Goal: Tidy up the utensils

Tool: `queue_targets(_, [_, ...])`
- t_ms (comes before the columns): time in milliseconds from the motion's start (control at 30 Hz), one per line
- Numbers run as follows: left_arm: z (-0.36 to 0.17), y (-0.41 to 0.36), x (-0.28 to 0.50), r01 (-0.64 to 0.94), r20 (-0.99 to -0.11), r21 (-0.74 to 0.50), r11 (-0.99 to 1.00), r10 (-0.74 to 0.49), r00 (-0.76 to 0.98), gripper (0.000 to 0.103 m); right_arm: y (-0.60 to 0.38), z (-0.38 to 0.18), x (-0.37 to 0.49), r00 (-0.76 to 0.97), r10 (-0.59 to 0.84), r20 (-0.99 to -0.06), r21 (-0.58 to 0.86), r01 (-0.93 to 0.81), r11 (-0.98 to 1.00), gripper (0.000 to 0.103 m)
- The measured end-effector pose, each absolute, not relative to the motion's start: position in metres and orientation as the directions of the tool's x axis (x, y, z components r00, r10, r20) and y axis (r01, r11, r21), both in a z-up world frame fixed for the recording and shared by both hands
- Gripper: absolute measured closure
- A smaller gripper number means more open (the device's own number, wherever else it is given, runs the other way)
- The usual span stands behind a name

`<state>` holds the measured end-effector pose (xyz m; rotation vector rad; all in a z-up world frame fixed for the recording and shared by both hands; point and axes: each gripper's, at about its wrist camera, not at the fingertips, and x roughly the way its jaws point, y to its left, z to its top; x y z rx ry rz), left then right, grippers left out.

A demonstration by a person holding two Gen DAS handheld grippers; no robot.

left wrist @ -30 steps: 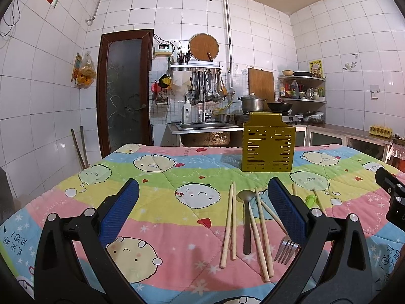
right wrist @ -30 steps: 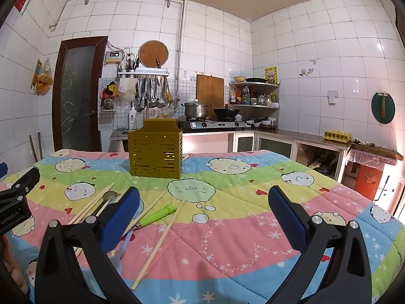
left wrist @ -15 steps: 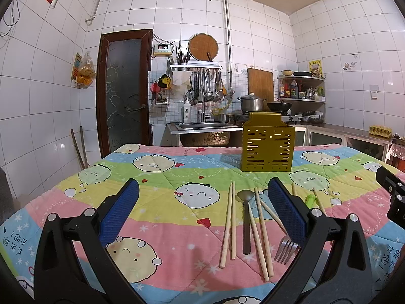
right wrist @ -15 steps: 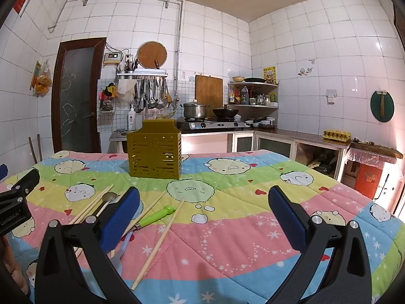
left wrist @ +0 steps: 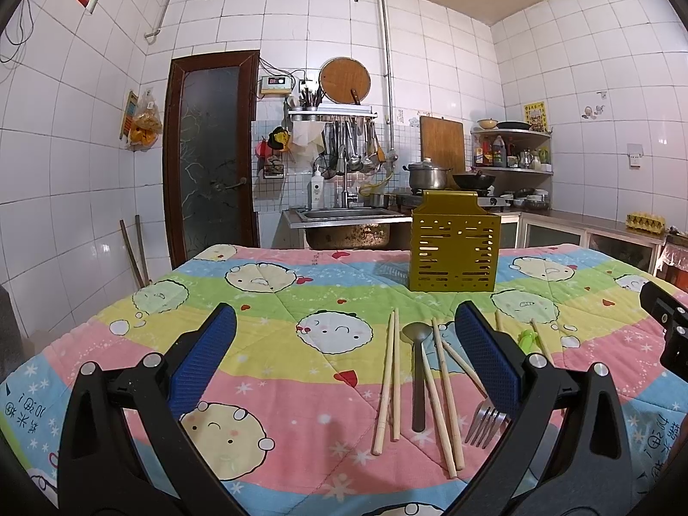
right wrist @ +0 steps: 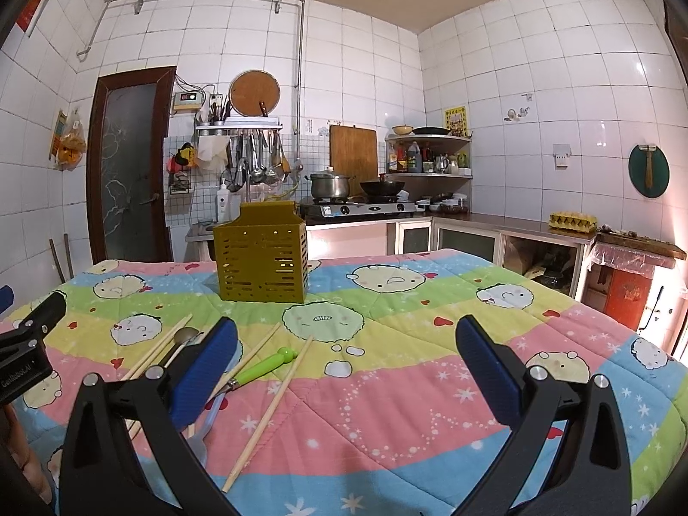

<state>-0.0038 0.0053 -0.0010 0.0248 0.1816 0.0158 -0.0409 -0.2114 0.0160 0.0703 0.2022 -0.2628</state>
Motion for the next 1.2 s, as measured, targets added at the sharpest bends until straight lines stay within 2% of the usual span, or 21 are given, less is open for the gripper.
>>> queue_targets(633, [-0.002, 0.01, -0.009, -0.015, -0.143, 0.006, 1.0, 0.016, 0.99, 0.005, -0.206, 0.017, -0.049, 0.953, -0.252, -0.17, 0.031, 0.26, 0.965, 0.004])
queue_targets(933, [0.0, 0.005, -0.014, -0.017, -0.124, 0.034, 0.999, 0.021, 0.992, 0.005, -0.207, 0.017, -0.052, 0.957, -0.246, -0.155, 0.032, 0.254, 0.967, 0.004])
queue_targets(1200, [0.0, 0.009, -0.008, -0.014, -0.161, 0.018, 1.0, 0.016, 0.987, 0.005, -0.212, 0.015, -0.048, 0.957, -0.223, -0.185, 0.052, 0.236, 0.97, 0.004])
